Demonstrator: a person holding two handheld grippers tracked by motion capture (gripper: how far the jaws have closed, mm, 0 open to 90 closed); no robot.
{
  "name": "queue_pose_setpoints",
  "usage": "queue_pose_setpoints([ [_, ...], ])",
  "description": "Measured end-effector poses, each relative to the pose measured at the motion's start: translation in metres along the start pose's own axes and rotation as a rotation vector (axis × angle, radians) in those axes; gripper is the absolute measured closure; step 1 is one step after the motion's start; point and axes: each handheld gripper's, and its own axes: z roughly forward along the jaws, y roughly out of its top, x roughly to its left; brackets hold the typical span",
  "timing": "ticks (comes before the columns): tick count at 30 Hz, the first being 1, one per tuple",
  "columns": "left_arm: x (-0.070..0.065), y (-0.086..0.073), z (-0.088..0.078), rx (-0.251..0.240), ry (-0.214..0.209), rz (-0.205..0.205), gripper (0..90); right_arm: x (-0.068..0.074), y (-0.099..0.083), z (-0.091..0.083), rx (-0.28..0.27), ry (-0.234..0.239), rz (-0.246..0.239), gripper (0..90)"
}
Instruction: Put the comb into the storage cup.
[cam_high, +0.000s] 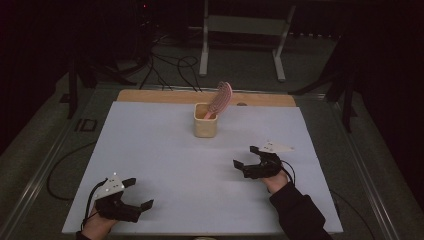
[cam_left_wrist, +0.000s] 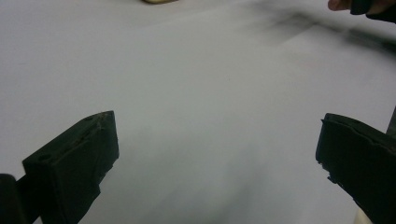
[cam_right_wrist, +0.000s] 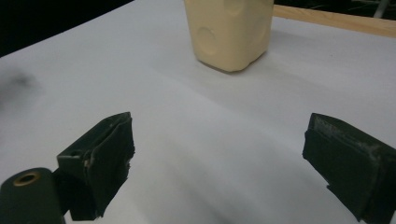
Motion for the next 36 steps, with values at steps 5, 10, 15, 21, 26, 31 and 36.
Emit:
queue_pose_setpoints([
  [5, 0.0, 0.0, 0.0, 0.002, 0.001, 0.0, 0.3, 0.001, -0.006, -0.014, -0.004, 0.0, 0.008, 8.6],
  [10, 0.0, 0.0, 0.0, 0.001, 0.0, 0.002, 0.3, 0.0, -0.014, -0.026, -0.011, -0.013, 0.019, 8.6],
  [15, 0.0, 0.0, 0.001, 0.003, 0.0, 0.003, 0.3, -0.001, -0.019, -0.038, -0.011, -0.017, 0.023, 8.6],
  [21, 0.0, 0.0, 0.001, 0.005, -0.002, 0.0, 0.3, 0.0, -0.022, -0.052, -0.032, -0.026, 0.023, 8.6],
  [26, 0.001, 0.0, 0.002, 0.006, -0.003, -0.001, 0.3, -0.001, -0.03, -0.061, -0.013, -0.031, 0.025, 8.6],
  [31, 0.0, 0.0, 0.002, 0.004, -0.004, -0.001, 0.3, -0.005, -0.04, -0.072, -0.004, -0.022, 0.03, 8.6],
  [36, 0.001, 0.0, 0.002, 0.007, -0.003, 0.0, 0.4, -0.007, -0.049, -0.081, -0.011, -0.024, 0.028, 8.6],
])
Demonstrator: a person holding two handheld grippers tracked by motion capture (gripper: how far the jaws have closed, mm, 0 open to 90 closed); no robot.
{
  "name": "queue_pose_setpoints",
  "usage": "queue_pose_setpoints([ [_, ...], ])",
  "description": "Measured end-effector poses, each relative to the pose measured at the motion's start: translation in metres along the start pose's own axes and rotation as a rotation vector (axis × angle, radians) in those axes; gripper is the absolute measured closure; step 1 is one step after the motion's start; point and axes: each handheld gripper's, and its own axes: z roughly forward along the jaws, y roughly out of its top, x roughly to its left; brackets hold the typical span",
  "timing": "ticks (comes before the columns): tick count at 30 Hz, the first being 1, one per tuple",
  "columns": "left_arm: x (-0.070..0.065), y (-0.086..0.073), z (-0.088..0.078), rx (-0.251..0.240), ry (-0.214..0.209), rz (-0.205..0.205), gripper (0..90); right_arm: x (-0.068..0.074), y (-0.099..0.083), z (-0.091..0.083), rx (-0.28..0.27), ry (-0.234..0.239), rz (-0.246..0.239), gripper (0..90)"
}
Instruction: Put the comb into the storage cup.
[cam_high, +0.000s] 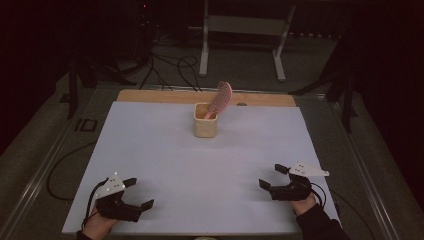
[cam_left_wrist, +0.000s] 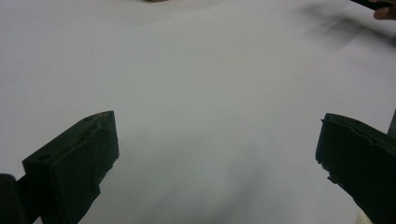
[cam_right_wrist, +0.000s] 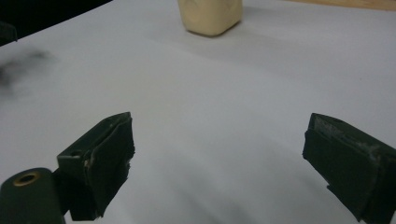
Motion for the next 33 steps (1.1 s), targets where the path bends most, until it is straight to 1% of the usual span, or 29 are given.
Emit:
queue_pose_setpoints([
  [1, 0.0, 0.0, 0.0, 0.0, 0.0, 0.0, 0.3, 0.0, 0.0, 0.0, 0.0, 0.0, 0.0, 8.6],
  [4, 0.0, 0.0, 0.0, -0.002, -0.001, 0.0, 0.3, 0.0, -0.007, -0.006, 0.009, -0.001, -0.005, 8.6],
  [8, 0.0, 0.0, 0.001, 0.005, 0.0, 0.005, 0.3, 0.001, -0.011, -0.008, 0.013, -0.001, -0.029, 8.7],
  [11, -0.001, 0.0, 0.001, 0.004, -0.002, 0.008, 0.3, 0.002, -0.012, -0.006, 0.012, 0.006, -0.05, 8.6],
  [14, 0.0, 0.0, 0.0, 0.005, -0.001, 0.005, 0.3, 0.003, -0.011, -0.003, 0.01, 0.014, -0.053, 8.6],
  [15, 0.0, 0.0, 0.0, 0.006, 0.0, 0.005, 0.3, 0.005, -0.011, 0.001, 0.022, 0.019, -0.074, 8.6],
  [17, -0.001, 0.0, 0.0, 0.002, -0.002, 0.003, 0.3, 0.006, -0.012, 0.003, 0.031, 0.02, -0.085, 8.6],
  [20, -0.001, 0.0, 0.0, 0.003, -0.001, 0.005, 0.3, 0.006, -0.011, 0.005, 0.03, 0.014, -0.091, 8.6],
  [24, -0.001, 0.0, 0.0, 0.006, -0.003, 0.007, 0.3, 0.007, -0.01, 0.006, 0.034, -0.009, -0.103, 8.7],
  [27, -0.001, 0.0, 0.0, 0.005, -0.003, 0.006, 0.4, 0.007, -0.011, 0.007, 0.035, -0.012, -0.109, 8.7],
  [33, -0.001, 0.0, 0.0, 0.008, -0.006, 0.009, 0.3, 0.007, -0.011, 0.007, 0.039, -0.014, -0.102, 8.7],
])
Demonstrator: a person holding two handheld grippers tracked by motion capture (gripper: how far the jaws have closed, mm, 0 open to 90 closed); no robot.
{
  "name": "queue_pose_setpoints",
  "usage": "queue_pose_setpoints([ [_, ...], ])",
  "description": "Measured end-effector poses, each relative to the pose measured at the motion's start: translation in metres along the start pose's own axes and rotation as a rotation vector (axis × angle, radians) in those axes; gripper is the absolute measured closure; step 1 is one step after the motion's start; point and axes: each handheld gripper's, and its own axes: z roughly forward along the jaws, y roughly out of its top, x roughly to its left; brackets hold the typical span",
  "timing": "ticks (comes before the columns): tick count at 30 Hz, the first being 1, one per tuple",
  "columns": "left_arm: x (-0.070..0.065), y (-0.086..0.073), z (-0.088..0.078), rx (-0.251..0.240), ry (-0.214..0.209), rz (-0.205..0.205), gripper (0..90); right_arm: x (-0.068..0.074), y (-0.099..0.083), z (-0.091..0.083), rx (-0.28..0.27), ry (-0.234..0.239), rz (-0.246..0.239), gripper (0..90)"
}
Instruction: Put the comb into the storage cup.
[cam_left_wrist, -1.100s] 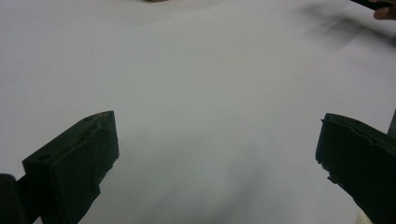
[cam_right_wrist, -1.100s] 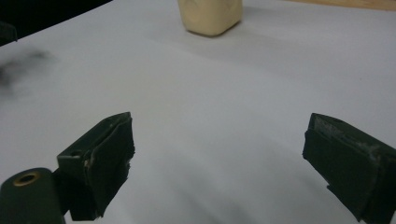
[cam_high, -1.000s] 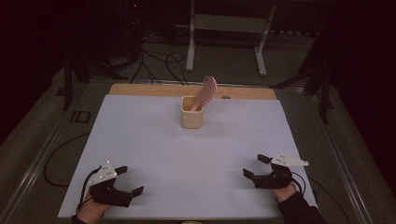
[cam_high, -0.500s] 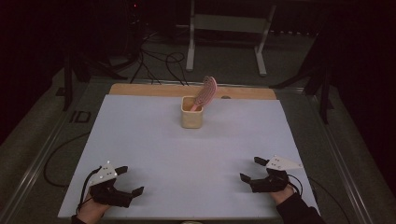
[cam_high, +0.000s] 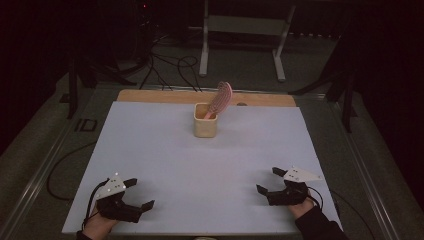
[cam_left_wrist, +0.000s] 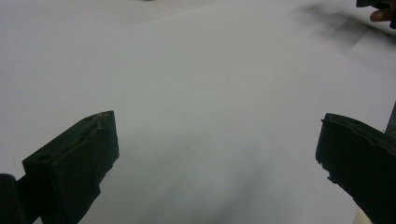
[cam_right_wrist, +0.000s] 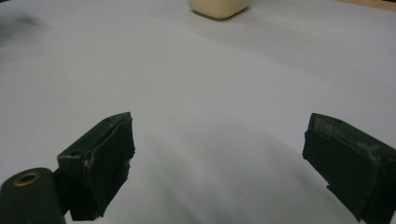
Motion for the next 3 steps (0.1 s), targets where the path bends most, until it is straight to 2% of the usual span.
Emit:
queue_pose_setpoints([
  [3, 0.0001, 0.0005, 0.0, -0.002, 0.0, 0.001, 0.3, 0.0002, 0.0003, -0.0003, 0.0, 0.002, 0.0, 8.7],
])
